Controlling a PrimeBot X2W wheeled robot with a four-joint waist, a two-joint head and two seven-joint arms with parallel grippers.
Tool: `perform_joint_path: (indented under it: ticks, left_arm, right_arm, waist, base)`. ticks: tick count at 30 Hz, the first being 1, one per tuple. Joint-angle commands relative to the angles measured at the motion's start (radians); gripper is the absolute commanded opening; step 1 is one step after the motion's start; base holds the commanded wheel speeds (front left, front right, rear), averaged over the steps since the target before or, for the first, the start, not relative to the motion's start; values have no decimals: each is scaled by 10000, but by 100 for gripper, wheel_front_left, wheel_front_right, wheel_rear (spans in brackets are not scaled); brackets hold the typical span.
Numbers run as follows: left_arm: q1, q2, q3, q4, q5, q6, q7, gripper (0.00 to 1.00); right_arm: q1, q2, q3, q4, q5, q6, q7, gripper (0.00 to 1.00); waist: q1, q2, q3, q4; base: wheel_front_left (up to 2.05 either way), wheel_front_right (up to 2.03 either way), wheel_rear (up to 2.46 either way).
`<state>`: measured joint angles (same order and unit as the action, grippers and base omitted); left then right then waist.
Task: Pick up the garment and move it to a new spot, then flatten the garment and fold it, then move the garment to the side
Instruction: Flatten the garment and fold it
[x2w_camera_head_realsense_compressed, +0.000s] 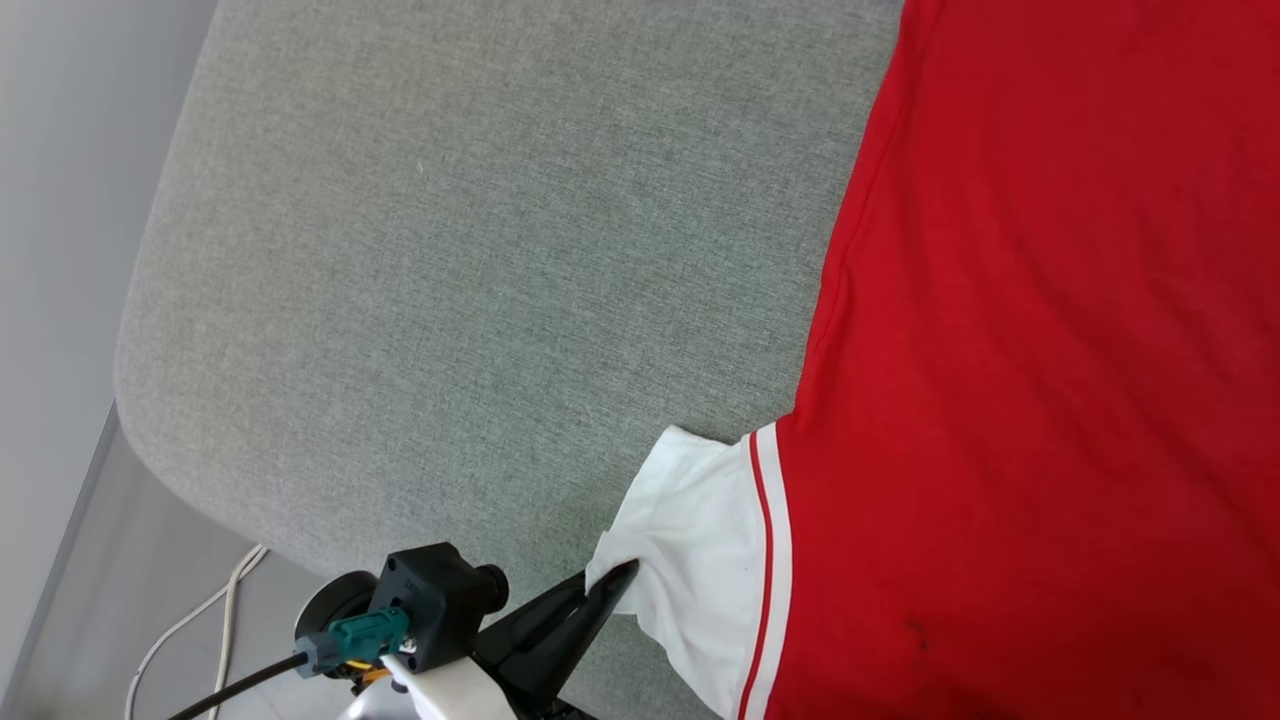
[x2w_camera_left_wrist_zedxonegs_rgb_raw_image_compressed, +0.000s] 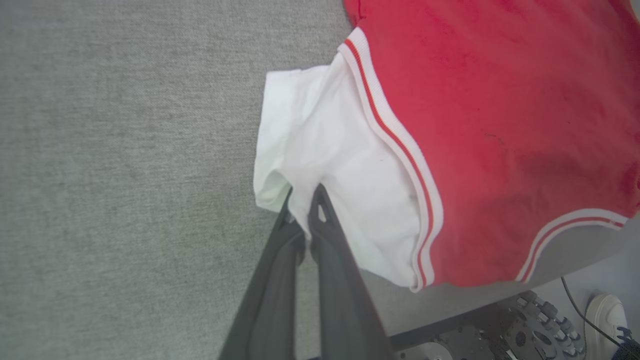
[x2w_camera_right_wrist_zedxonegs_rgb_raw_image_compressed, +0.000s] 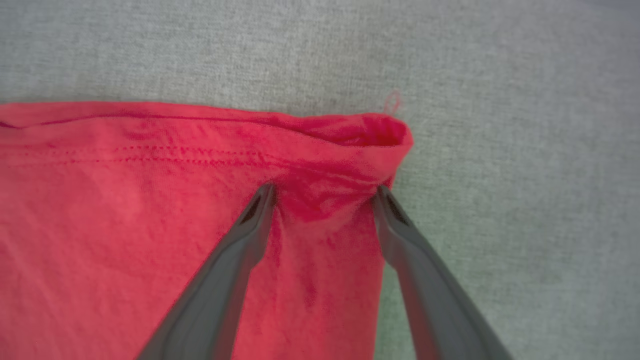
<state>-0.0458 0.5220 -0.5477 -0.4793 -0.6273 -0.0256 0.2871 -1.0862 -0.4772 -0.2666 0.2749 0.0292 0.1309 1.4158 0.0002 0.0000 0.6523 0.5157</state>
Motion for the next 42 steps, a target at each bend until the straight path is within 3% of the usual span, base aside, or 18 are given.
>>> perform_joint_path:
  ticks: [1, 3, 4, 5, 6, 17, 26, 37, 42]
  left_arm:
    - [-117, -70, -44, 42, 35, -17, -50, 0]
    - [-181, -117, -53, 91, 34, -22, -89, 0]
    - [-198, -137, -54, 105, 24, -13, -92, 0]
    - [-213, -144, -52, 121, 16, -6, -105, 0]
    - [-231, -157, -44, 135, 9, 4, -109, 0]
    - [-166, -59, 223, 471, -51, 148, -293, 0]
    - [344, 351, 595, 810, 13, 526, -343, 0]
    - [1196, 577, 1081, 1114, -427, 957, -568, 0]
    - [1438, 546, 1342, 1418, -670, 1071, -816, 0]
  right_arm:
    - [112, 41, -29, 214, -8, -4, 7, 100]
    - [422, 76, -64, 417, -35, -4, 120, 100]
    - [562, 96, -126, 498, -24, -4, 190, 48]
    - [670, 105, -201, 533, -13, -4, 248, 21]
    - [746, 104, -244, 517, 13, -4, 231, 0]
    - [1133, 311, -692, 571, 235, -5, -458, 0]
    - [3477, 187, -210, 360, 1609, -5, -1135, 0]
    - [7240, 112, 70, -1762, 3716, -5, -2138, 0]
    - [8914, 525, -261, -3128, 4245, -5, -2314, 0]
  waist:
    - [-2, 0, 62, 63]
    - [-2, 0, 75, 90]
    - [-2, 0, 71, 95]
    - [-2, 0, 68, 98]
    - [-2, 0, 69, 101]
    - [-2, 0, -555, -355]
    - [-2, 0, -2146, -1519]
    - [-2, 0, -4028, -3011]
    - [-2, 0, -4553, -3579]
  base:
    - [0, 0, 0]
    - [0, 0, 0]
    - [0, 0, 0]
    - [0, 0, 0]
    - [0, 0, 0]
    - [0, 0, 0]
    - [0, 0, 0]
    - [0, 0, 0]
    - [0, 0, 0]
